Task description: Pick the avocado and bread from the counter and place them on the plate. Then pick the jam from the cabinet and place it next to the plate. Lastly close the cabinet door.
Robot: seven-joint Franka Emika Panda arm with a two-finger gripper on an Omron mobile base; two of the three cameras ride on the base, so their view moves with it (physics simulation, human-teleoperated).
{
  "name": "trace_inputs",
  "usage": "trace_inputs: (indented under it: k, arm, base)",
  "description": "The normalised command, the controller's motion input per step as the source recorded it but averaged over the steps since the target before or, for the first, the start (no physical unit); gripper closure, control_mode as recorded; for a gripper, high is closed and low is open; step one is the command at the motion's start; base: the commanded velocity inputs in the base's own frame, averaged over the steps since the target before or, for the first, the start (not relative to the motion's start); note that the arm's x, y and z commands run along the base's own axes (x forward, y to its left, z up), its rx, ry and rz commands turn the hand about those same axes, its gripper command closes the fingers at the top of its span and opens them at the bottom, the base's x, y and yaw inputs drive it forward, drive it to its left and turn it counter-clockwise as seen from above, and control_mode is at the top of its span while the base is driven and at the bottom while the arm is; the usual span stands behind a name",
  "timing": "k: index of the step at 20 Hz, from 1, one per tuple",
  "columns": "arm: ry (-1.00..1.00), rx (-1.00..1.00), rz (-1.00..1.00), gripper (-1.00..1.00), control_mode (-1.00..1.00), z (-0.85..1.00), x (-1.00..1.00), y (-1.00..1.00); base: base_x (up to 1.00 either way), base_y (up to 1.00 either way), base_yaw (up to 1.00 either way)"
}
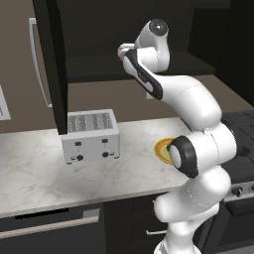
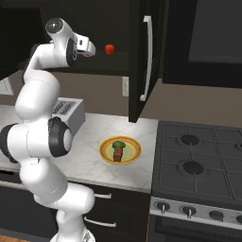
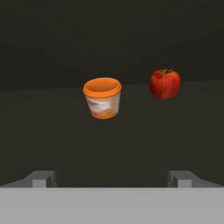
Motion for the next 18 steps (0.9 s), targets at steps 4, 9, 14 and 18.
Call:
trace_inputs:
  k: [4,9,14,18]
  arm:
    - [0.0,0.0,0.0,-1.0,-1.0,0.0,0.24,0.13]
    - [0.0,0.0,0.0,-1.0,-1.0,0.0,0.3,0.0]
    - [0.0,0.0,0.0,-1.0,-1.0,-0.03,0.24,0.0]
    - [0.0,0.0,0.0,-1.0,-1.0,-0.03,0.24,0.01]
  base:
    - [0.0,0.0,0.0]
    - [0.0,0.0,0.0]
    - [0.0,0.0,0.0]
    - [0.0,0.0,0.0]
